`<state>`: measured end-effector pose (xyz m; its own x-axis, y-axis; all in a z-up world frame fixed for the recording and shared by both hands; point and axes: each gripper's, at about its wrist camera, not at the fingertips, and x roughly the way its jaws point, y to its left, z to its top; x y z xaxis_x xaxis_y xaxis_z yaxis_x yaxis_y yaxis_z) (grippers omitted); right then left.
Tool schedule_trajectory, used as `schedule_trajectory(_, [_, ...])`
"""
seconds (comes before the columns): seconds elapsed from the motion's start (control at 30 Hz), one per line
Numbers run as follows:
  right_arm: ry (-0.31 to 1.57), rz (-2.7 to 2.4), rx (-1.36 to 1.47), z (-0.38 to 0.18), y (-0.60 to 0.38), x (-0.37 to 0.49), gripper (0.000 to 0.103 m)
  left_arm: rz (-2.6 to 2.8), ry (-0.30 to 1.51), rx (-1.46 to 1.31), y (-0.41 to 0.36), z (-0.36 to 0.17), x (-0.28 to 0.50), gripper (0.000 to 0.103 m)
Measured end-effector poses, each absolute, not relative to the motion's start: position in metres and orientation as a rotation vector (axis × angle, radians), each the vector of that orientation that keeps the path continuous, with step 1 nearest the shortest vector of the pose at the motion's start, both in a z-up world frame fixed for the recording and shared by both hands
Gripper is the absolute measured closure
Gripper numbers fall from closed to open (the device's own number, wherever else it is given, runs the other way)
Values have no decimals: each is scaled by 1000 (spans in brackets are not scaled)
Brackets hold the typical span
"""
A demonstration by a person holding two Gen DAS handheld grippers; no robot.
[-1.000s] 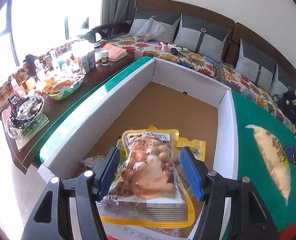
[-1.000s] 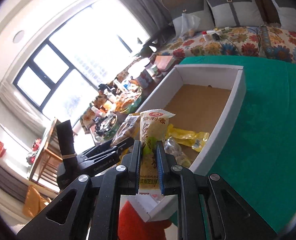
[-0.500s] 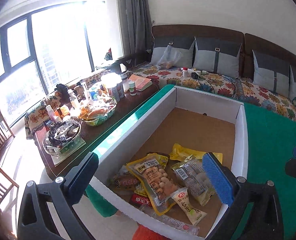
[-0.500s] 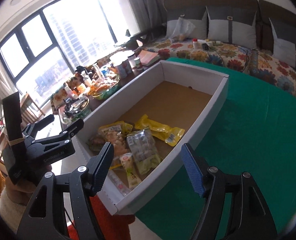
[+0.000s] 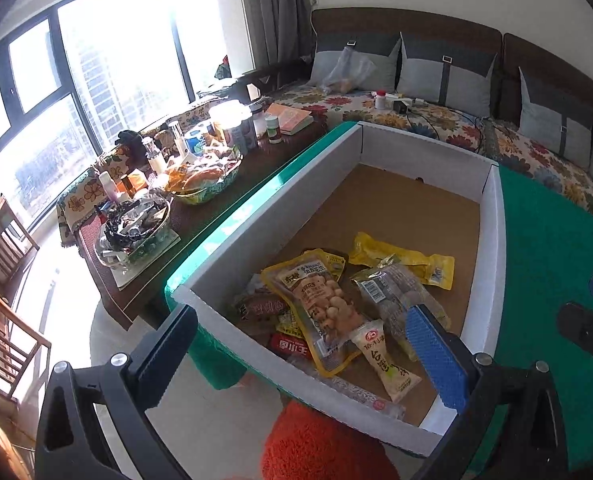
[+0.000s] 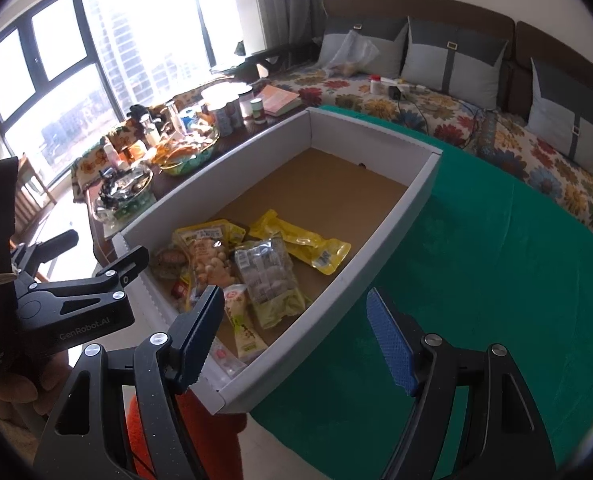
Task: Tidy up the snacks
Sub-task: 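Open both tools to drop the snacks into the box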
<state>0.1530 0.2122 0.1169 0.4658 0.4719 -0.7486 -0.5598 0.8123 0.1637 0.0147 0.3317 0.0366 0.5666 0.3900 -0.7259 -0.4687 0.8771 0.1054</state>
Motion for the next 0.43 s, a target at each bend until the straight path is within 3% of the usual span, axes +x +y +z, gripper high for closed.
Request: schedule_trajectory(0.43, [897, 650, -129, 112, 223, 150, 26, 531, 810, -98, 333, 39, 9, 0])
